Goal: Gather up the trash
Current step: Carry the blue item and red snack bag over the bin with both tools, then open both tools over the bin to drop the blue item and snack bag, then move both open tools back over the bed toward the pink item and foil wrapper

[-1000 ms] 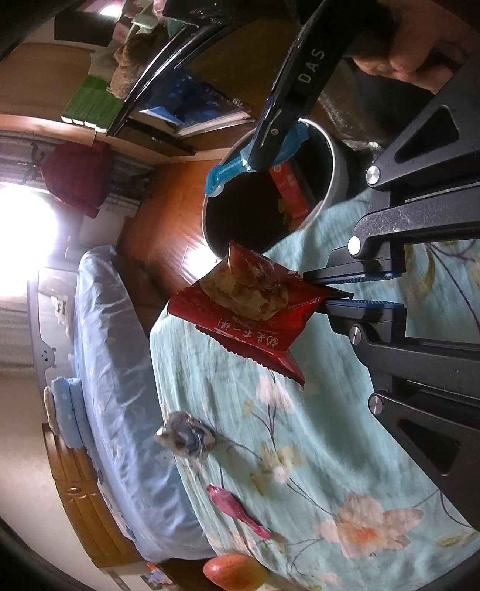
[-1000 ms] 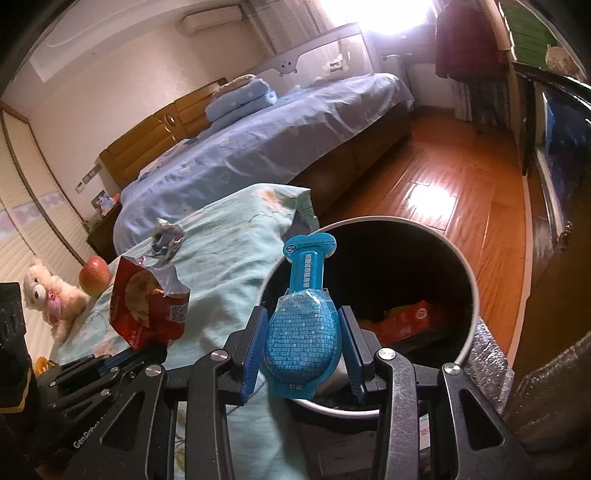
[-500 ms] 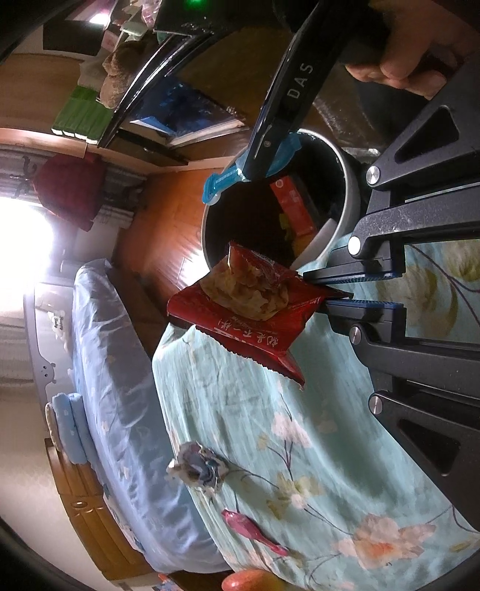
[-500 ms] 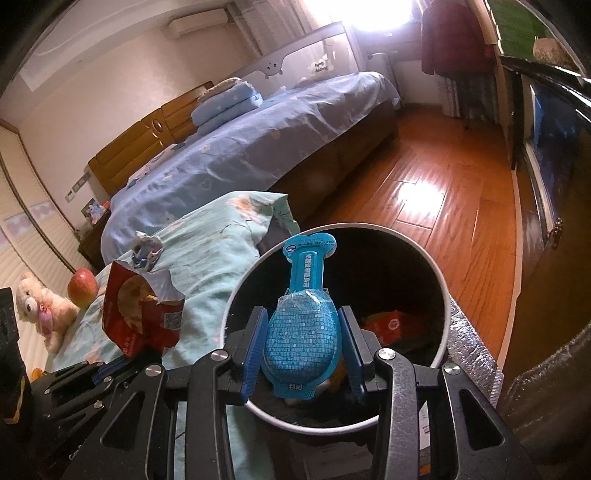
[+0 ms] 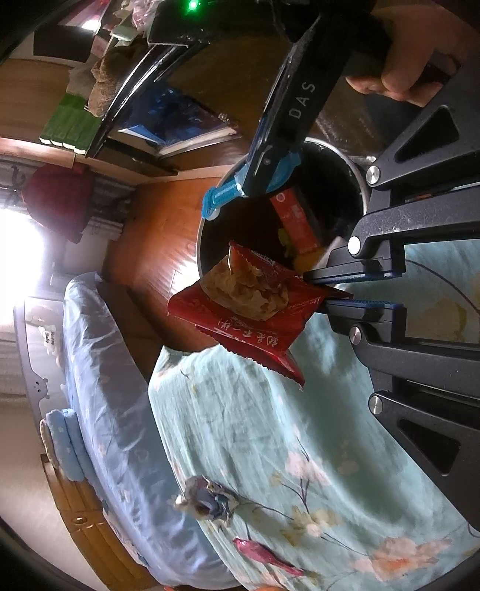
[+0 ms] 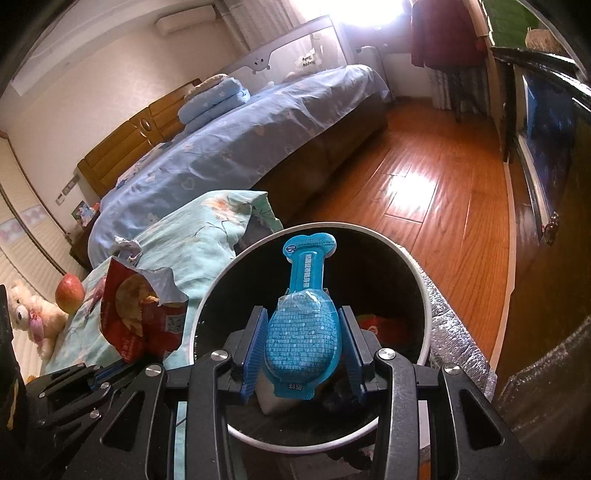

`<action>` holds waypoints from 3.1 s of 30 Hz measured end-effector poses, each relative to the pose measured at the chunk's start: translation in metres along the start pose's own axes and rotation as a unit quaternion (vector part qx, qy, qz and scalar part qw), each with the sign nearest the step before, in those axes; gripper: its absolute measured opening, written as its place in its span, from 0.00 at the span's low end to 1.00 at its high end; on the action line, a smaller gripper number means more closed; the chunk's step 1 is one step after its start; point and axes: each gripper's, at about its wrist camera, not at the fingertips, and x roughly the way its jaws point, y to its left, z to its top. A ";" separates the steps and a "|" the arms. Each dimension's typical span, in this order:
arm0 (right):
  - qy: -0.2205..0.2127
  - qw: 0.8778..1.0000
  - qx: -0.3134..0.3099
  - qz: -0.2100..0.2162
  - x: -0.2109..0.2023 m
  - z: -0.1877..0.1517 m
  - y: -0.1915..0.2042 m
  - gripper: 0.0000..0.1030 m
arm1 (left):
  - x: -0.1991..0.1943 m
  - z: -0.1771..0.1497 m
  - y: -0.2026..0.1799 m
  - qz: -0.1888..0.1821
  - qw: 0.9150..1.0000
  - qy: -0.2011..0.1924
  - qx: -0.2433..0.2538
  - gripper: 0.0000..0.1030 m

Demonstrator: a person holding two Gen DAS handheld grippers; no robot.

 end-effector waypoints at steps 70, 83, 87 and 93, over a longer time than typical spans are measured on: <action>0.023 0.987 -0.129 0.094 0.035 -0.029 0.169 0.85 | -0.084 -0.073 0.166 0.138 0.976 -0.031 -0.167 0.57; 0.040 0.982 -0.153 0.107 0.077 -0.012 0.209 0.85 | -0.057 -0.046 0.220 0.169 0.970 -0.019 -0.172 0.57; 0.045 0.980 -0.159 0.109 0.094 -0.004 0.221 0.85 | -0.045 -0.035 0.239 0.175 0.970 -0.013 -0.169 0.57; 0.053 0.978 -0.167 0.112 0.118 0.007 0.237 0.85 | -0.026 -0.016 0.263 0.184 0.970 -0.008 -0.161 0.57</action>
